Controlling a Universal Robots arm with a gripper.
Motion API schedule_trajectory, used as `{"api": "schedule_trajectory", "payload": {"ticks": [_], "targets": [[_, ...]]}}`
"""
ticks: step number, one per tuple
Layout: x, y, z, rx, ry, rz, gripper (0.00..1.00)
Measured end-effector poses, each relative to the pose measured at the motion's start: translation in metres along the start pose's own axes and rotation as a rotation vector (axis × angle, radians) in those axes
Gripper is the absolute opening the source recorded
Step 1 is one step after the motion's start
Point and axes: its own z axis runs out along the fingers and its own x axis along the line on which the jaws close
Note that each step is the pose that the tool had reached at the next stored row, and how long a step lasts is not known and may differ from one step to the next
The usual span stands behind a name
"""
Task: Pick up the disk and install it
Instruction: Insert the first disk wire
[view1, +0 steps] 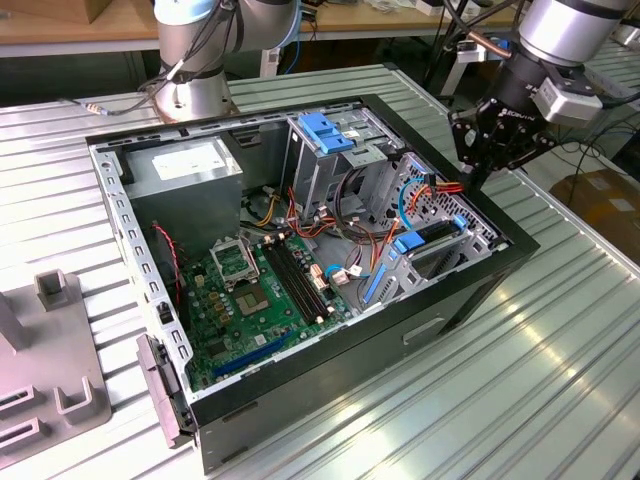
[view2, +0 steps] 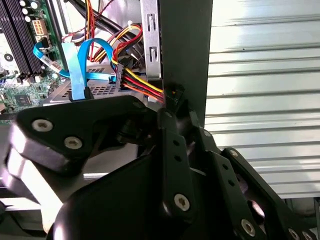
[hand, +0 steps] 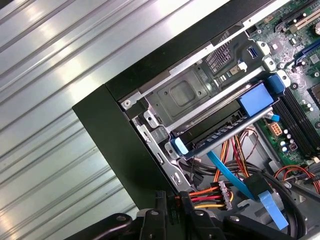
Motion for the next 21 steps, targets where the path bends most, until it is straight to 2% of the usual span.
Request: {"api": "schedule_trajectory", "payload": {"ticks": [1, 7, 21], "targets": [[0.0, 0.0, 0.0, -0.0001, 0.0, 0.0, 0.17], [-0.0003, 0.0002, -0.0029, 0.0004, -0.0004, 0.0, 0.17], [-0.003, 0.0022, -0.0034, 0.0002, -0.0002, 0.0, 0.17]]}}
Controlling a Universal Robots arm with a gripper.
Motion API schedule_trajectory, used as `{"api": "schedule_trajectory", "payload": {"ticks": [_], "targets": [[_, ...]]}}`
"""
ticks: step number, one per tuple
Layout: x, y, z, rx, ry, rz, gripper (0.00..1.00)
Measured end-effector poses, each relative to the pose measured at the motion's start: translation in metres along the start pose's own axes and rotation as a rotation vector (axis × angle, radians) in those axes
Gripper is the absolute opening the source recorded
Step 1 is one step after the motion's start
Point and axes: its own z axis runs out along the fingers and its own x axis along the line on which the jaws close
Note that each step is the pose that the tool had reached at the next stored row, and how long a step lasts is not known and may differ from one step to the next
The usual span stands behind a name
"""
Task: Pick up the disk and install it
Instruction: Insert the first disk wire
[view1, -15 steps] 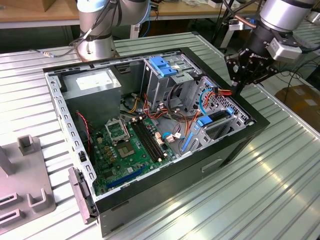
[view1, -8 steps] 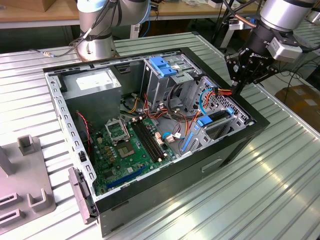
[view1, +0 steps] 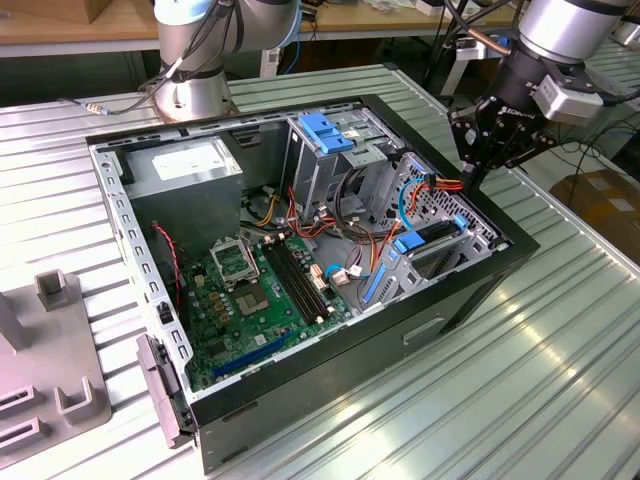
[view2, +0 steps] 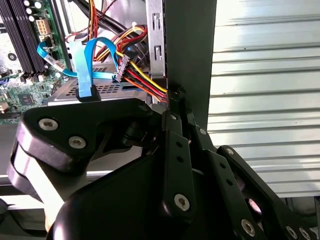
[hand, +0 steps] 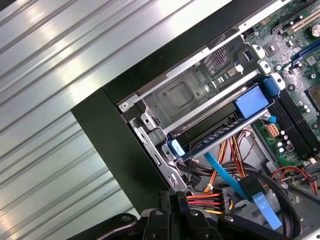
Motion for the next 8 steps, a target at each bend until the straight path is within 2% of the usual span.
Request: {"api": "schedule_trajectory", "payload": {"ticks": [3, 8], "targets": [[-0.0012, 0.0008, 0.0, 0.0001, 0.0, 0.0, 0.17], [-0.0092, 0.0062, -0.0003, -0.0001, 0.0, 0.002, 0.17]]}}
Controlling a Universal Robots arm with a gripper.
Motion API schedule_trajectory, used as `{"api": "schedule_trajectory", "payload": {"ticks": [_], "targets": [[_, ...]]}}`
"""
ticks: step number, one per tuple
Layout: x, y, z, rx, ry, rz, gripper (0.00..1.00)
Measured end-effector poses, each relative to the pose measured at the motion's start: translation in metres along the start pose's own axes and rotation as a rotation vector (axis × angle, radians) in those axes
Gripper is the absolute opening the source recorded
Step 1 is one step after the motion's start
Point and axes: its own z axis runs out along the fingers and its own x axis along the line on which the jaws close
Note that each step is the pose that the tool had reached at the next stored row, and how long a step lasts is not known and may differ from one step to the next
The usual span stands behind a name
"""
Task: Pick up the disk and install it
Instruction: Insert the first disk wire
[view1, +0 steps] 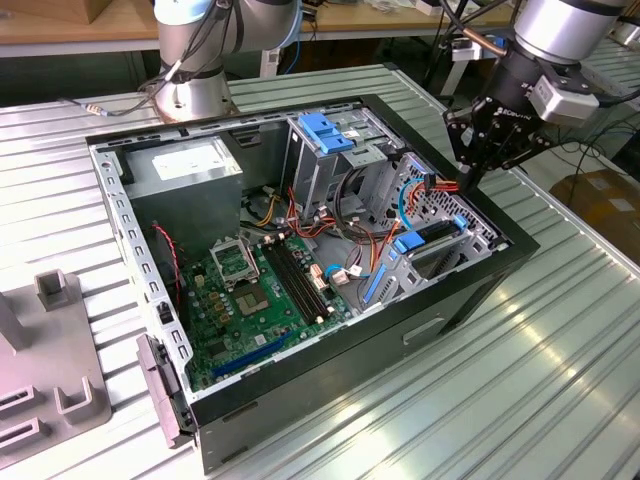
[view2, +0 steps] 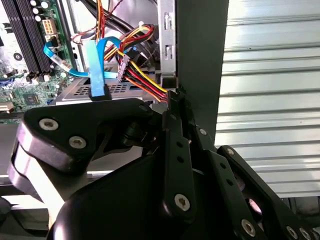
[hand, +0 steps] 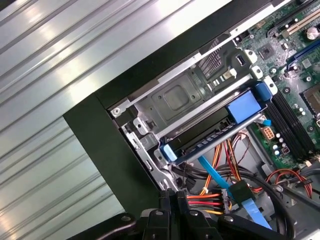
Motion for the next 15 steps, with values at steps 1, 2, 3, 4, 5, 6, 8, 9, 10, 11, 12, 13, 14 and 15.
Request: {"api": "schedule_trajectory", "payload": {"ticks": [1, 2, 3, 4, 5, 6, 8, 9, 10, 11, 12, 13, 14, 15], "targets": [[-0.0011, 0.0008, 0.0001, 0.0, 0.0, 0.006, 0.17], [-0.0012, 0.0009, 0.0002, -0.0002, 0.0002, 0.015, 0.17], [-0.0012, 0.0009, 0.0002, -0.0005, 0.0004, 0.025, 0.17], [-0.0015, 0.001, 0.0002, -0.0008, 0.0006, 0.038, 0.17], [-0.0015, 0.0011, 0.0003, -0.001, 0.0008, 0.048, 0.17], [-0.0017, 0.0012, 0.0003, -0.0014, 0.001, 0.065, 0.17], [-0.0019, 0.0013, 0.0005, -0.002, 0.0013, 0.09, 0.17], [-0.0019, 0.0013, 0.0005, -0.0022, 0.0015, 0.1, 0.17], [-0.002, 0.0013, 0.0006, -0.0025, 0.0016, 0.112, 0.17], [-0.002, 0.0013, 0.0006, -0.0029, 0.0019, 0.128, 0.17], [-0.002, 0.0013, 0.0006, -0.0031, 0.0021, 0.138, 0.17], [-0.002, 0.0013, 0.0006, -0.0034, 0.0022, 0.146, 0.17], [-0.0021, 0.0014, 0.0007, -0.0037, 0.0024, 0.162, 0.17], [-0.0023, 0.0016, 0.0007, -0.004, 0.0026, 0.174, 0.17]]}}
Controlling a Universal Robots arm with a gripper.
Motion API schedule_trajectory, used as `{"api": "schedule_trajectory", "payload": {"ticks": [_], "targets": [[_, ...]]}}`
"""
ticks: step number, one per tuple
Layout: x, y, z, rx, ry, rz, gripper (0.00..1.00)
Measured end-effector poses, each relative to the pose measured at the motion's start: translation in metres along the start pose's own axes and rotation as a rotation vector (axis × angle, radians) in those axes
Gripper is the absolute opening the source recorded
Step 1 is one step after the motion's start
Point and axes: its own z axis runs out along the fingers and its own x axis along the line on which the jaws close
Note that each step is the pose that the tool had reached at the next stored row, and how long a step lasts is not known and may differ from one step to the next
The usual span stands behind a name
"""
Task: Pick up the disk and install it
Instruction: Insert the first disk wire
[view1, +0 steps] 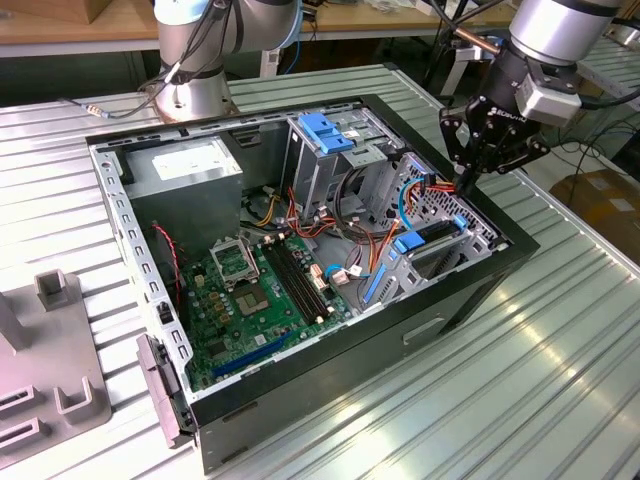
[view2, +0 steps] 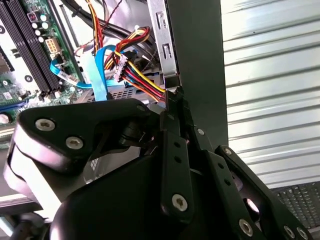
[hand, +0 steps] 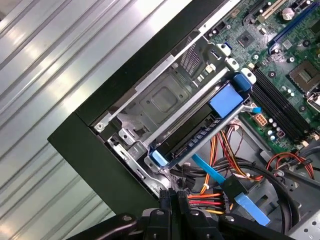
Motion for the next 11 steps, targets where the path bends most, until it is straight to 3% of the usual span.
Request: {"api": "schedule_trajectory", "payload": {"ticks": [4, 11], "targets": [[-0.0006, 0.0006, 0.0001, -0.0012, 0.0008, 0.052, 0.17], [-0.0025, 0.0024, 0.0003, -0.0021, 0.0014, 0.091, 0.17]]}}
